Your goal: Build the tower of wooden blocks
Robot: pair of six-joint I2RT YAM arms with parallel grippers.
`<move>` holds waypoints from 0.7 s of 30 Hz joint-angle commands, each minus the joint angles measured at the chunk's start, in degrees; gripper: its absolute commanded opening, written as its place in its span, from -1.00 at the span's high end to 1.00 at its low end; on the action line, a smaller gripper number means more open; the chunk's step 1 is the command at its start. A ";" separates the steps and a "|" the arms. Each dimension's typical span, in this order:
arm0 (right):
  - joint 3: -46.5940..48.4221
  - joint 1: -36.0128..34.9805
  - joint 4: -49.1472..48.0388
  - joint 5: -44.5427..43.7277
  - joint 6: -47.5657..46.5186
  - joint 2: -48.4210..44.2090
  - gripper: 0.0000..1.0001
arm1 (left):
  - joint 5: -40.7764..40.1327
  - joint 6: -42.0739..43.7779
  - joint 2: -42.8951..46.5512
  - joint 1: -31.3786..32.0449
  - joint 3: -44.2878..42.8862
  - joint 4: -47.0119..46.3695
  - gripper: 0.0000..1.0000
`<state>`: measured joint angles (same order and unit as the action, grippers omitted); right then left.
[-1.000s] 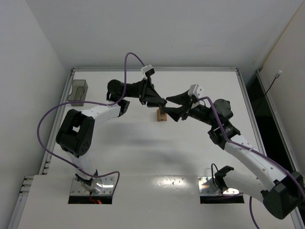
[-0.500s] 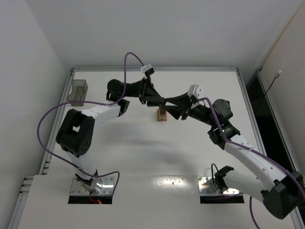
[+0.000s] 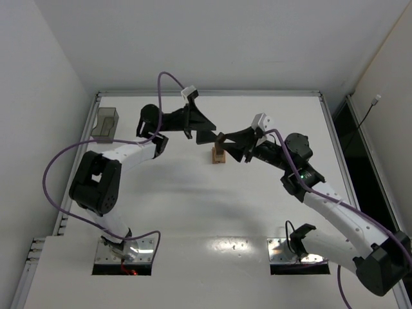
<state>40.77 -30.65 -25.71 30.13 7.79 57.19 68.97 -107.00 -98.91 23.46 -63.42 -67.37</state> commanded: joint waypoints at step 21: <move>40.16 5.34 60.16 -14.66 29.80 29.54 1.00 | -77.58 72.62 17.18 -7.82 -6.89 92.25 -1.00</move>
<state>76.18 -26.55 26.44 14.44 27.79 83.61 1.26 -39.31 -84.51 15.22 -69.49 22.33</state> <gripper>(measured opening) 0.315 0.998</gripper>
